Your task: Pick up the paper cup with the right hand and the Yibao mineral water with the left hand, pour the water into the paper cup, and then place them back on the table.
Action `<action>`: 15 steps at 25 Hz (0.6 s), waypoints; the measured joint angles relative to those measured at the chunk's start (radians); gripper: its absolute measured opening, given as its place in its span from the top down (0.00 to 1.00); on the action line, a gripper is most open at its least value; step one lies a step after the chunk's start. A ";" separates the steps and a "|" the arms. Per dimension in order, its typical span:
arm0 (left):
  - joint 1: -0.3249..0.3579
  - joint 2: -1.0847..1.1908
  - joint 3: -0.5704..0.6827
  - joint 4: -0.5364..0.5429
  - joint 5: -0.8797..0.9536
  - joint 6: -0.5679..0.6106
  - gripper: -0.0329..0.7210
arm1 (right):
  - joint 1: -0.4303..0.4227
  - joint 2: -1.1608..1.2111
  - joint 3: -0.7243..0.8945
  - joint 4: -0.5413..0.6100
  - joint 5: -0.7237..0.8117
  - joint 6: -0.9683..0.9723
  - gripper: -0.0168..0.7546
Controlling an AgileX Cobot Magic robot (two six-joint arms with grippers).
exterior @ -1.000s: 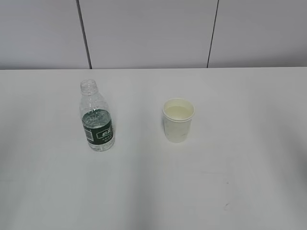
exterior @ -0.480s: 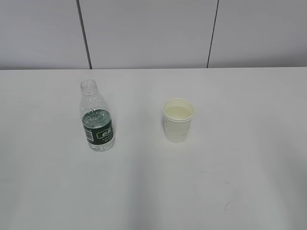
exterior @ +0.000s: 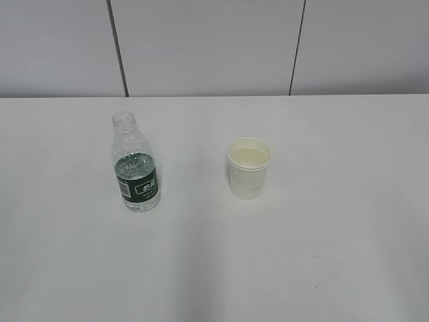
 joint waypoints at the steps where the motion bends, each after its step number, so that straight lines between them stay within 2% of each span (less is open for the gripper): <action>1: 0.000 -0.011 0.001 -0.004 -0.009 0.000 0.29 | 0.001 -0.022 0.000 -0.002 -0.002 0.018 0.21; 6: 0.000 -0.042 0.020 -0.028 -0.046 0.000 0.29 | 0.011 -0.044 0.002 -0.010 -0.011 0.104 0.21; 15: 0.000 -0.042 0.028 -0.032 -0.063 0.000 0.29 | 0.091 -0.044 0.005 -0.026 -0.013 0.141 0.22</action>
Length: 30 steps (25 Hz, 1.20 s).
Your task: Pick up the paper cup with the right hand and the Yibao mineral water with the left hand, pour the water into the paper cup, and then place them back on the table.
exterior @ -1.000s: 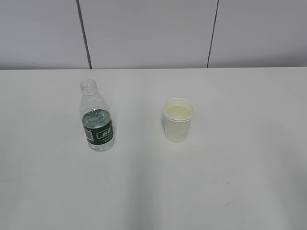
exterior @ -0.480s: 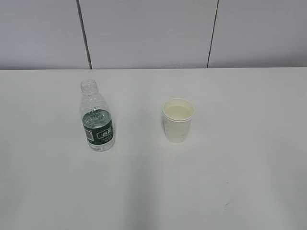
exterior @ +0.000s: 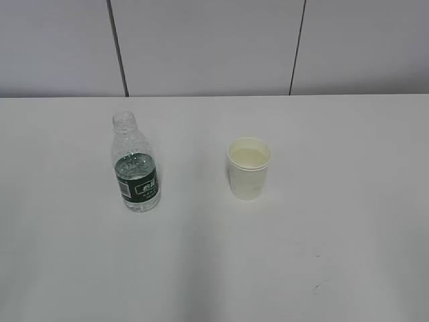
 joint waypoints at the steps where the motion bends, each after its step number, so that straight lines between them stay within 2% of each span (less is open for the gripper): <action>1: 0.000 0.000 0.000 0.000 0.000 0.000 0.29 | 0.005 0.000 0.000 -0.007 0.000 0.000 0.22; 17: 0.000 0.000 0.000 0.000 -0.003 0.000 0.29 | 0.013 0.000 0.002 -0.156 -0.009 0.175 0.22; 30: 0.000 0.000 0.000 -0.003 -0.003 0.000 0.29 | 0.013 0.000 0.002 -0.207 -0.010 0.179 0.22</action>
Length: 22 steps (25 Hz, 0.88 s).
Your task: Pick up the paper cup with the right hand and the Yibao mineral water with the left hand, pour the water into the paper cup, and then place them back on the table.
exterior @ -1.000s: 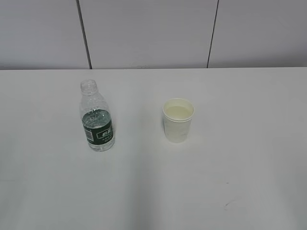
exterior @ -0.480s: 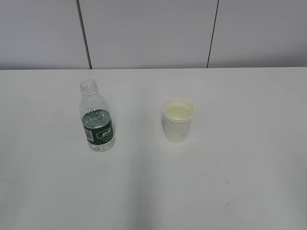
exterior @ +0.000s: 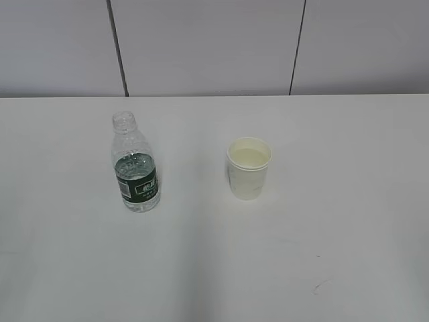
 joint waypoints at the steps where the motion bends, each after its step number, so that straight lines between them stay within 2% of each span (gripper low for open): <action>1: 0.000 0.000 0.000 0.000 0.000 0.000 0.29 | 0.000 0.000 0.000 -0.008 0.000 0.000 0.22; 22: 0.000 0.000 0.000 0.000 -0.001 0.000 0.29 | 0.000 0.000 0.002 -0.022 -0.006 0.002 0.22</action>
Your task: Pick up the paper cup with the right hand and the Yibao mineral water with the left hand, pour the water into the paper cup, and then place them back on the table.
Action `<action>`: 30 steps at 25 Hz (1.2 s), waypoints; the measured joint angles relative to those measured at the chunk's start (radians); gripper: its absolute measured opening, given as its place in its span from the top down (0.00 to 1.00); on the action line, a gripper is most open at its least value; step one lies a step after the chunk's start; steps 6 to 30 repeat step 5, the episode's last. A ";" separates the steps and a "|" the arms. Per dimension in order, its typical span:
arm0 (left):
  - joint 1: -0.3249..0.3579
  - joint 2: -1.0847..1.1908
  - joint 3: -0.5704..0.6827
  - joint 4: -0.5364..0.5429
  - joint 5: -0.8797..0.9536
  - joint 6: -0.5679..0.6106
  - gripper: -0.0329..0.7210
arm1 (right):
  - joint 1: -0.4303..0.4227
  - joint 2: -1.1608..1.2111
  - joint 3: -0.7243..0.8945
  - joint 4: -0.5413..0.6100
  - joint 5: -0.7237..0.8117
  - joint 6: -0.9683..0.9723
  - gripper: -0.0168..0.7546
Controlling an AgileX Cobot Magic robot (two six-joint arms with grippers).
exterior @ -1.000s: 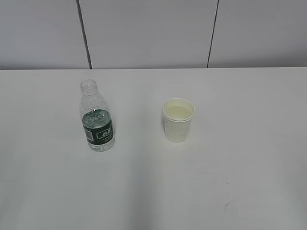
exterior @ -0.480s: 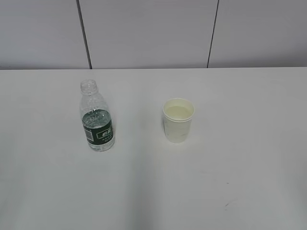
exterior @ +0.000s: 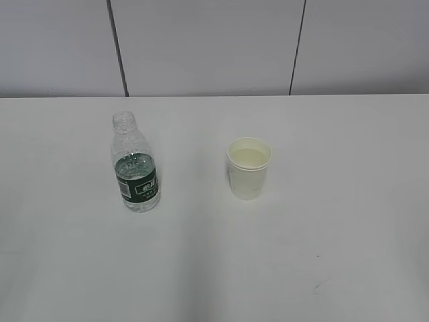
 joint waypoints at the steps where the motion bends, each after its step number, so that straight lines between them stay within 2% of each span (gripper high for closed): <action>1: 0.000 0.000 0.000 0.000 0.000 0.000 0.29 | 0.000 0.000 0.000 0.000 0.000 0.000 0.22; 30: 0.000 0.000 0.000 -0.001 0.000 0.000 0.29 | 0.000 0.000 0.000 -0.002 0.000 0.000 0.22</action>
